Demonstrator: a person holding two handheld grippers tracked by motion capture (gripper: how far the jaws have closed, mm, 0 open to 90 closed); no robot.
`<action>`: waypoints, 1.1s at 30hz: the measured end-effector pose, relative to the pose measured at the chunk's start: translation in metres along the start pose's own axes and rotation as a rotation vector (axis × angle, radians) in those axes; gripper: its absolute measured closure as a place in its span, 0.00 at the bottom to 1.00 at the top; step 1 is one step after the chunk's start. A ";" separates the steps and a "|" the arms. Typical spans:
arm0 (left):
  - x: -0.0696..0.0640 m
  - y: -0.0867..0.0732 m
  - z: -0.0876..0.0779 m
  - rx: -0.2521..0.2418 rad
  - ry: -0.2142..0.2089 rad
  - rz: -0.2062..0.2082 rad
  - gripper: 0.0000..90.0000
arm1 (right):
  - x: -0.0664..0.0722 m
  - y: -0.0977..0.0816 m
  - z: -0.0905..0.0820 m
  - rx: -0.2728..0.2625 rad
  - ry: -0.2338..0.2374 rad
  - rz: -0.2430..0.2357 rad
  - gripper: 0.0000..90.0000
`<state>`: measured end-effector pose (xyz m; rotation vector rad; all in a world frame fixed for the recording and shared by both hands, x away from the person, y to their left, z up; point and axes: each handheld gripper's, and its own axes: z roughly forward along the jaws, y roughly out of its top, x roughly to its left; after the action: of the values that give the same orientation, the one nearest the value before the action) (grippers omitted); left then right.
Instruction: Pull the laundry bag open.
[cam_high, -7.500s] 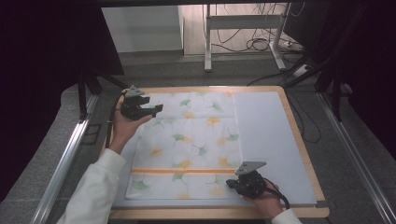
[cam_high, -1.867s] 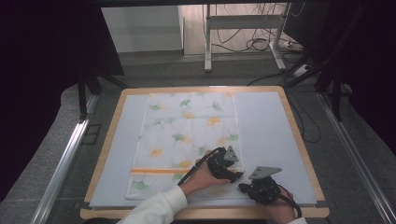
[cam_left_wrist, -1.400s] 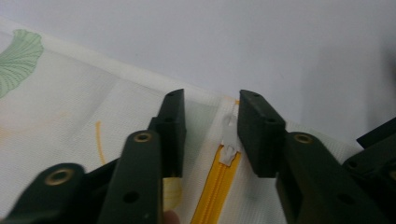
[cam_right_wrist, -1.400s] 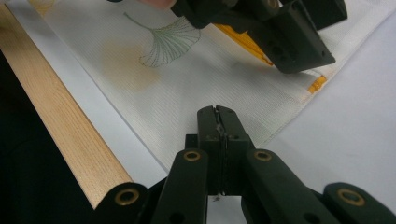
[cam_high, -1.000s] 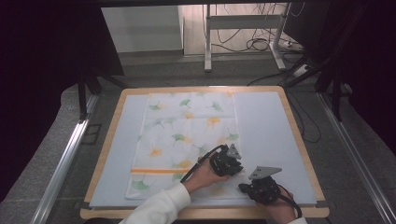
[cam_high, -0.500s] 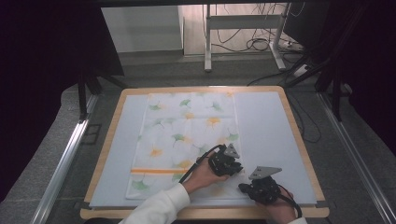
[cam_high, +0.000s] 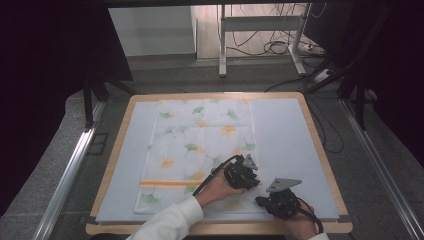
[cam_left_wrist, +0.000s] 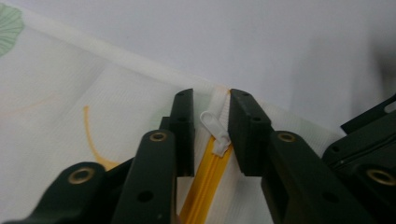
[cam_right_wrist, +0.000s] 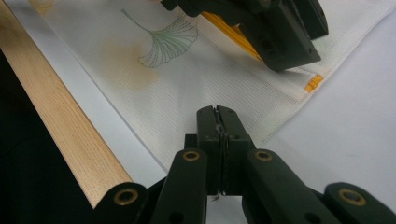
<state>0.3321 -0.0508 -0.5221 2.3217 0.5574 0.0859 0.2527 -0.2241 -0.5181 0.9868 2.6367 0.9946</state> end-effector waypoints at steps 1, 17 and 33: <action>0.000 0.000 0.000 0.002 0.003 0.000 0.78 | 0.000 0.000 0.000 0.000 0.000 0.000 0.98; -0.005 0.003 0.000 0.022 0.002 0.017 0.94 | 0.000 0.000 0.000 -0.001 0.001 -0.003 0.98; -0.009 0.010 0.005 0.053 0.040 0.030 0.97 | 0.000 0.001 0.001 0.004 -0.001 0.005 0.98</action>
<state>0.3290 -0.0640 -0.5185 2.3847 0.5504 0.1335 0.2534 -0.2230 -0.5179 0.9949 2.6377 0.9899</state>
